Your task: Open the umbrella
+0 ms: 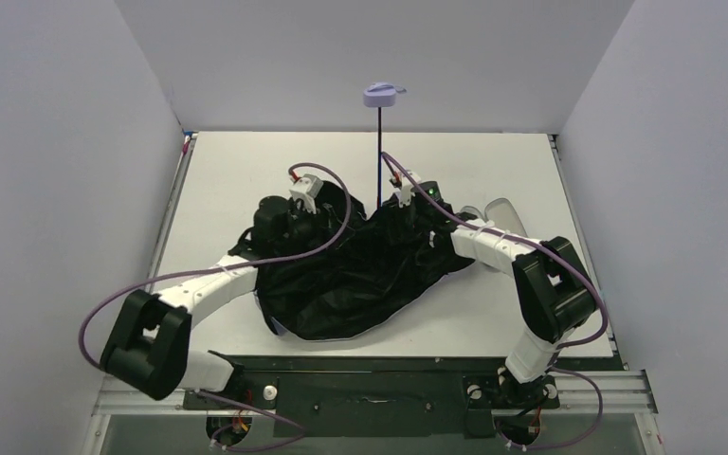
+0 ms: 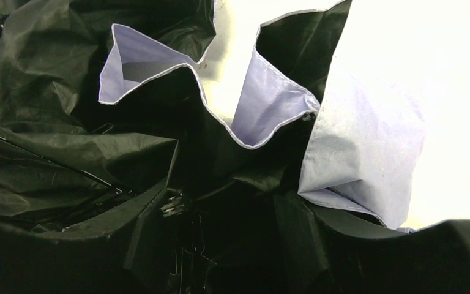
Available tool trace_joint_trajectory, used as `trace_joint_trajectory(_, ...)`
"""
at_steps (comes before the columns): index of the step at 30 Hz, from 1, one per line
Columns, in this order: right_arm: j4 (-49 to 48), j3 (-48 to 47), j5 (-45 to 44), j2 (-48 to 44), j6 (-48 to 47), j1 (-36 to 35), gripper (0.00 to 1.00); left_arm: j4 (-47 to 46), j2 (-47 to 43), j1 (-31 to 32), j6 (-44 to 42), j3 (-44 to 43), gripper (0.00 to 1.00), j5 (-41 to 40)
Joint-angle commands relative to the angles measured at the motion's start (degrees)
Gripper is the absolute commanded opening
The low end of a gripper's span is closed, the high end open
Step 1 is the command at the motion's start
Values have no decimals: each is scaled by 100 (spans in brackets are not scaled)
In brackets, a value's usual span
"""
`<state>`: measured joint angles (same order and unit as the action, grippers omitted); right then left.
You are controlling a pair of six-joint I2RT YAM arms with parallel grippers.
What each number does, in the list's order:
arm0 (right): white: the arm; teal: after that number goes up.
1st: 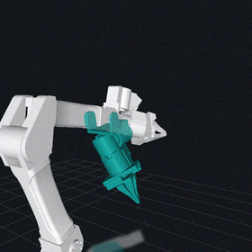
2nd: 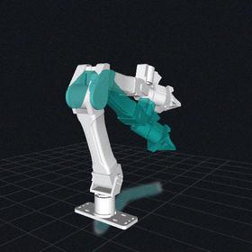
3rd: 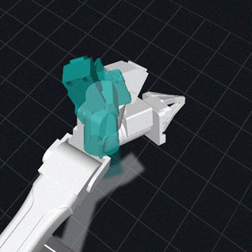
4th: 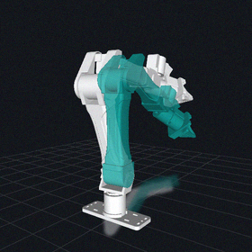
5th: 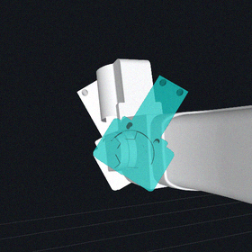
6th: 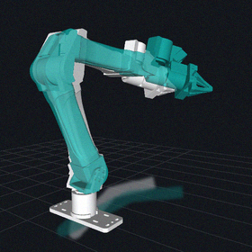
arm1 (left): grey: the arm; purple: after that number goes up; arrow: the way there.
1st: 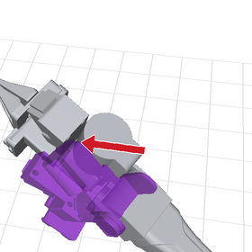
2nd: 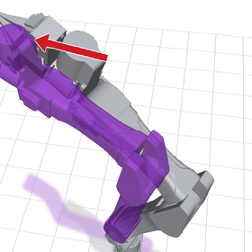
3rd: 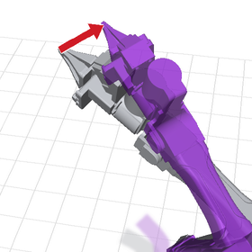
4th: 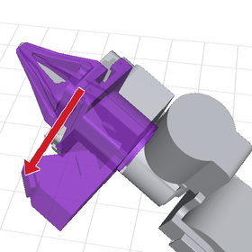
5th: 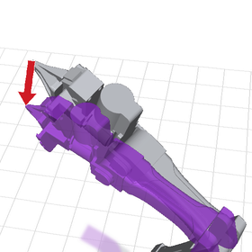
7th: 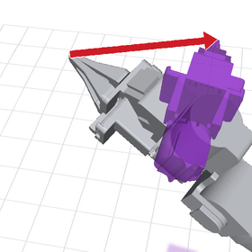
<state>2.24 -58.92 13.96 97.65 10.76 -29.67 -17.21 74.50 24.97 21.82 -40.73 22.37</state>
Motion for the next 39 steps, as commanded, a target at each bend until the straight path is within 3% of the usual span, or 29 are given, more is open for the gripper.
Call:
trace_joint_trajectory(1,-66,-318,-187,26,-27,138,53,-745,787,202,682,-241,55,-582)
trace_joint_trajectory(5,118,-439,66,130,1,334,53,-530,1358,207,956,-204,54,-882)
trace_joint_trajectory(8,432,-440,200,165,0,487,58,33,1737,-141,1274,-135,55,-1320)
trace_joint_trajectory(14,1117,-359,110,244,-406,981,70,956,1648,-805,1225,180,62,-1819)
trace_joint_trajectory(17,1337,-522,96,346,-518,1093,71,1003,1460,-915,1046,344,62,-1904)
trace_joint_trajectory(21,1207,-506,534,124,-583,1061,72,-180,855,-916,480,741,60,-871)
trace_joint_trajectory(24,807,-313,870,-221,-569,932,71,-1245,290,-915,-97,672,65,-35)
trace_joint_trajectory(27,441,-181,1205,-387,-661,788,70,-1025,345,-924,-534,-85,67,536)
trace_joint_trajectory(31,553,-303,1356,-334,-476,626,69,-602,702,-976,-284,-1135,68,749)
trace_joint_trajectory(39,56,-522,1420,-318,1671,1573,68,-220,447,-979,-696,-766,68,677)
